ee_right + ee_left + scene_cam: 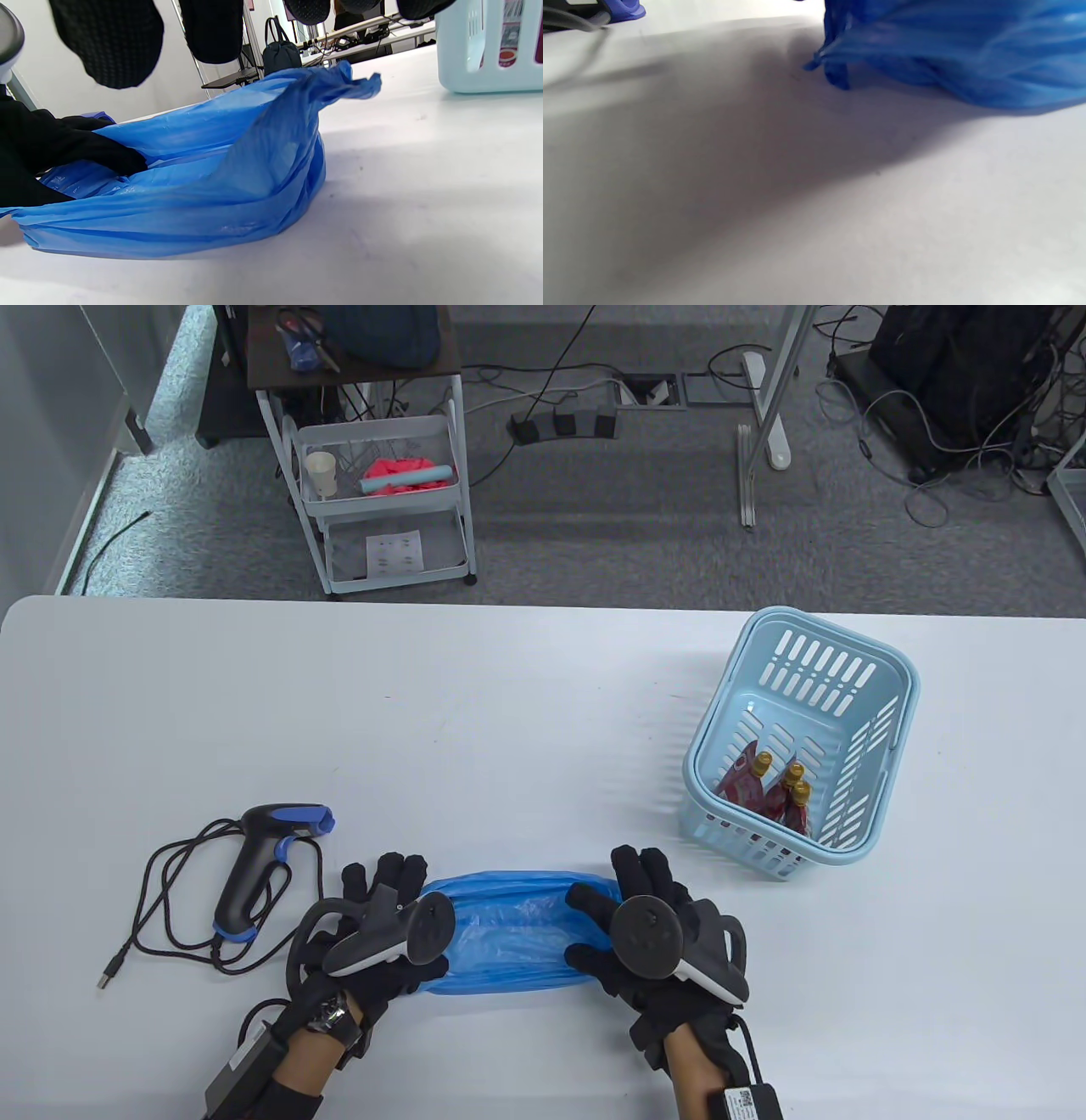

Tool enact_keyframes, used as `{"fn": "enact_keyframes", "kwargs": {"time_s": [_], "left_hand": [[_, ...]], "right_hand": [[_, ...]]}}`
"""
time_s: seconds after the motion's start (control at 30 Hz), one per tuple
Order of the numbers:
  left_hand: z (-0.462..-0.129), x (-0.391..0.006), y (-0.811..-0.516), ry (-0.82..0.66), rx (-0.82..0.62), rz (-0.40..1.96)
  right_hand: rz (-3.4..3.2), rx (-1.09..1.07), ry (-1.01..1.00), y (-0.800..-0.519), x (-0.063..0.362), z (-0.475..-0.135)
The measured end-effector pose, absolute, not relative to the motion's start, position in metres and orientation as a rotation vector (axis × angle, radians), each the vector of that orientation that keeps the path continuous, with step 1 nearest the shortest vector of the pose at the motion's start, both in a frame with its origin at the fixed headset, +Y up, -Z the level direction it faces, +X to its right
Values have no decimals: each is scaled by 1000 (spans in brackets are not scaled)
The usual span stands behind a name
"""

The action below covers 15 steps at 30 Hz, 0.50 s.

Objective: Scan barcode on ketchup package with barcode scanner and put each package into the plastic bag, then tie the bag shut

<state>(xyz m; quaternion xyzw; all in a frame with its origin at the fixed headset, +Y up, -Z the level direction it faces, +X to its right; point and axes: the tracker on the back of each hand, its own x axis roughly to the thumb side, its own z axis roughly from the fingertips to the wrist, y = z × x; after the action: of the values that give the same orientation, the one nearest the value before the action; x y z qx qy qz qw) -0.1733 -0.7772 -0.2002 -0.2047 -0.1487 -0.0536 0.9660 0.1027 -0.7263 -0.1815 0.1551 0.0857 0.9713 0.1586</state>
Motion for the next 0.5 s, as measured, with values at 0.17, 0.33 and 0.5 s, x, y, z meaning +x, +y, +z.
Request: {"fn": "enact_keyframes", "kwargs": {"time_s": [0.17, 0.33, 0.5], "left_hand": [[-200, -173, -777, -301, -414, -114], [-200, -173, -777, -300, -413, -118], [-200, -173, -777, -298, -413, -116]], "right_hand": [[2845, 444, 208, -724, 103, -180], [2911, 433, 197, -723, 102, -179], [2938, 405, 247, -726, 104, -179]]}}
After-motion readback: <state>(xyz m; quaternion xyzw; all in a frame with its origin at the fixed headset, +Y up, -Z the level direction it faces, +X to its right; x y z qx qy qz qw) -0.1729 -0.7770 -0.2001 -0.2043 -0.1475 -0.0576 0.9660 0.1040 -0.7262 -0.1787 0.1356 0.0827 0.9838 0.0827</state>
